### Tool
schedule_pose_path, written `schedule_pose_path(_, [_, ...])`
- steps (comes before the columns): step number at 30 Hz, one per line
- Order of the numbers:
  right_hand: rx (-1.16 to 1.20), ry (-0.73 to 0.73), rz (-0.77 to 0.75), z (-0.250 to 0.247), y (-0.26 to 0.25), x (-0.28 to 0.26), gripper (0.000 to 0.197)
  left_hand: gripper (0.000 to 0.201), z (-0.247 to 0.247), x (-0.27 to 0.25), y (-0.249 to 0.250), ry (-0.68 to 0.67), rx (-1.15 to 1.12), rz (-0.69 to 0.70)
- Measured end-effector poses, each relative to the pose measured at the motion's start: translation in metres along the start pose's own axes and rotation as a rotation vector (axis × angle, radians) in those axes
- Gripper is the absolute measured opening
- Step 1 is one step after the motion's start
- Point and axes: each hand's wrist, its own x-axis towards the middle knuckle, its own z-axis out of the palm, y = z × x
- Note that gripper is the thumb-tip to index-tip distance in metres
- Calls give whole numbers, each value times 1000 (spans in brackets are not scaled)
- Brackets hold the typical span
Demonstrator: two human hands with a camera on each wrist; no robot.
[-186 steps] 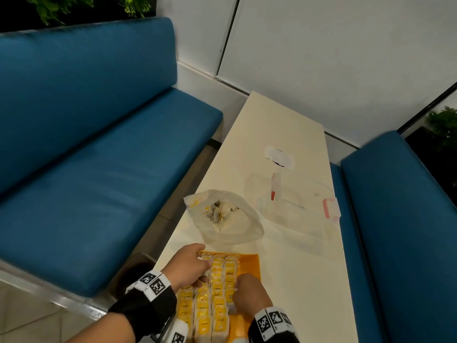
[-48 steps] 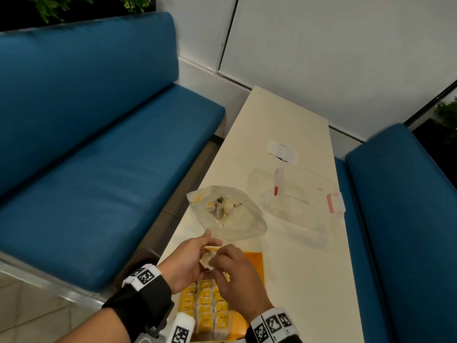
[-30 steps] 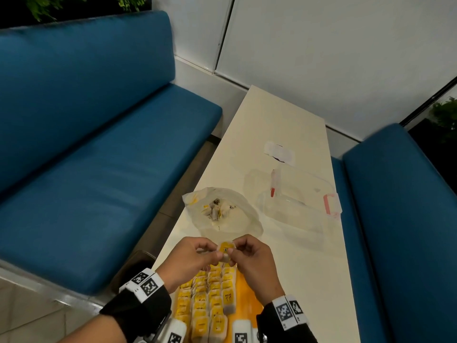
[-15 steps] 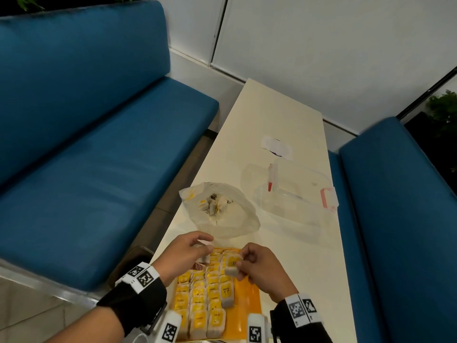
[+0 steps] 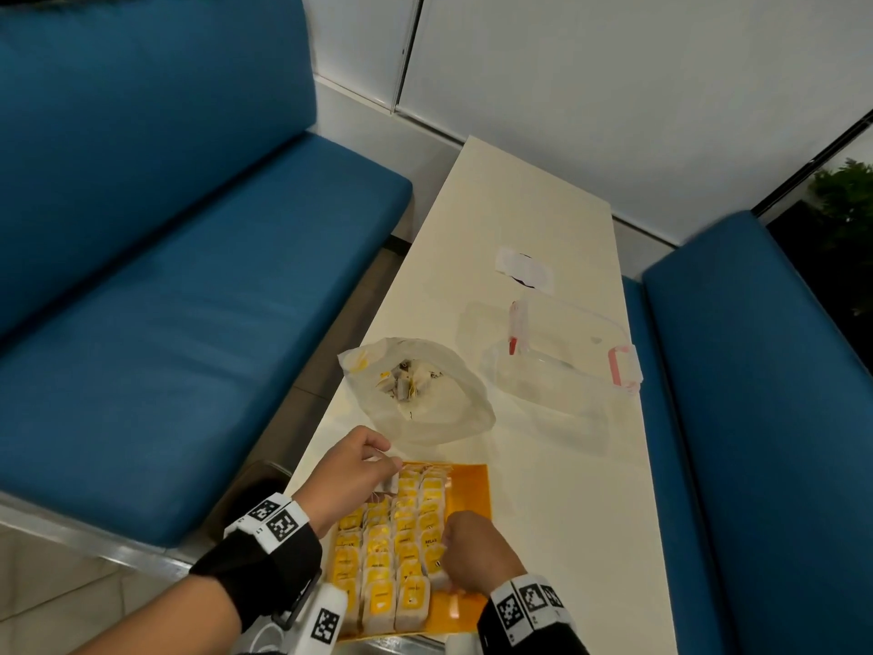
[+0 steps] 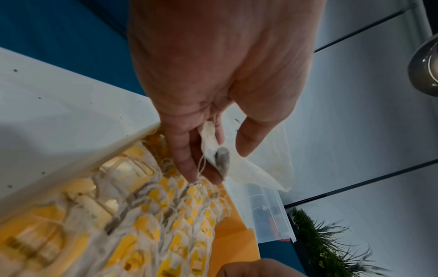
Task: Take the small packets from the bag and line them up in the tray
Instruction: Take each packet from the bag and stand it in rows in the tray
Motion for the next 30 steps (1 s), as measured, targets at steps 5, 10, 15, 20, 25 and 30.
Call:
schedule_pose_path(5, [45, 2, 84, 8, -1, 5, 19, 19, -1, 0, 2, -11, 0, -4])
schedule_pose_path(10, [102, 42, 133, 14, 1, 8, 32, 16, -1, -1, 1, -9, 40, 13])
schedule_pose_path(15, [203, 110, 123, 17, -1, 10, 36, 13, -1, -1, 1, -8, 44, 13])
schedule_pose_path(20, [260, 140, 102, 18, -5, 6, 30, 12, -2, -3, 3, -7, -38, -23])
schedule_pose_path(25, [177, 367, -104, -4, -11, -10, 15, 30, -3, -7, 12, -44, -220, -106])
schedule_pose_path(30, [82, 496, -623, -21, -38, -24, 23, 45, 2, -11, 18, -111, -400, -198])
